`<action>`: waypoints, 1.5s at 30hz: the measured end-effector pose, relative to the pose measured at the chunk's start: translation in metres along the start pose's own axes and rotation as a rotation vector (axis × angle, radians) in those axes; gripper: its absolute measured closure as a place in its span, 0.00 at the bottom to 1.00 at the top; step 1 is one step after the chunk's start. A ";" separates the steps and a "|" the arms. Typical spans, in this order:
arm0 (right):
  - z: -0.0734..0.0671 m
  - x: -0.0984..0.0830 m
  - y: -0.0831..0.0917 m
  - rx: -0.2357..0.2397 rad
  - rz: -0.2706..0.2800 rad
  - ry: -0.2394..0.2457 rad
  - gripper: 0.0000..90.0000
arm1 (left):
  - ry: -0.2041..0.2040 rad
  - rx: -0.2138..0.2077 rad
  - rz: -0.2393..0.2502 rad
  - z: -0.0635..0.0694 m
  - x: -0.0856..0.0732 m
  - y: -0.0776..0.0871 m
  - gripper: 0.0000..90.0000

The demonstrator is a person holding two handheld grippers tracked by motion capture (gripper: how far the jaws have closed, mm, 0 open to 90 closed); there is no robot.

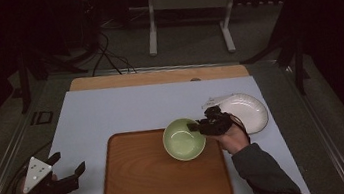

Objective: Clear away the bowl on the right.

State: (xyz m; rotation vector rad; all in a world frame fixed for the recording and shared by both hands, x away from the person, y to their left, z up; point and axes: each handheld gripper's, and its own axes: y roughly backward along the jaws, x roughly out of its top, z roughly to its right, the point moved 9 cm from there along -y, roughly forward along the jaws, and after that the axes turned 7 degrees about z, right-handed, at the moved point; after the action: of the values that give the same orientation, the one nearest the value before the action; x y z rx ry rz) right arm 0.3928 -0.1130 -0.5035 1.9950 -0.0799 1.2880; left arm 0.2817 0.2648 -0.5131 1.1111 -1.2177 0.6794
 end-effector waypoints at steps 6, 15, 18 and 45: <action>-0.006 -0.003 -0.004 0.019 0.002 -0.005 0.91 | -0.002 0.001 0.001 0.000 0.000 0.000 0.16; -0.013 -0.007 -0.011 0.034 -0.008 -0.002 0.91 | -0.001 0.001 0.007 0.000 0.001 0.000 0.16; -0.016 -0.007 -0.013 0.041 -0.010 0.001 0.91 | -0.002 0.001 0.007 0.000 0.001 0.000 0.16; -0.037 -0.018 -0.030 0.086 -0.041 0.018 0.91 | -0.002 0.006 0.012 -0.001 0.002 0.001 0.16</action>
State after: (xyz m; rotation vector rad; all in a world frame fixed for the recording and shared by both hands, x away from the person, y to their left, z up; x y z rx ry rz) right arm 0.3680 -0.0746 -0.5268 2.0461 0.0254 1.3028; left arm 0.2813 0.2659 -0.5111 1.1101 -1.2260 0.6915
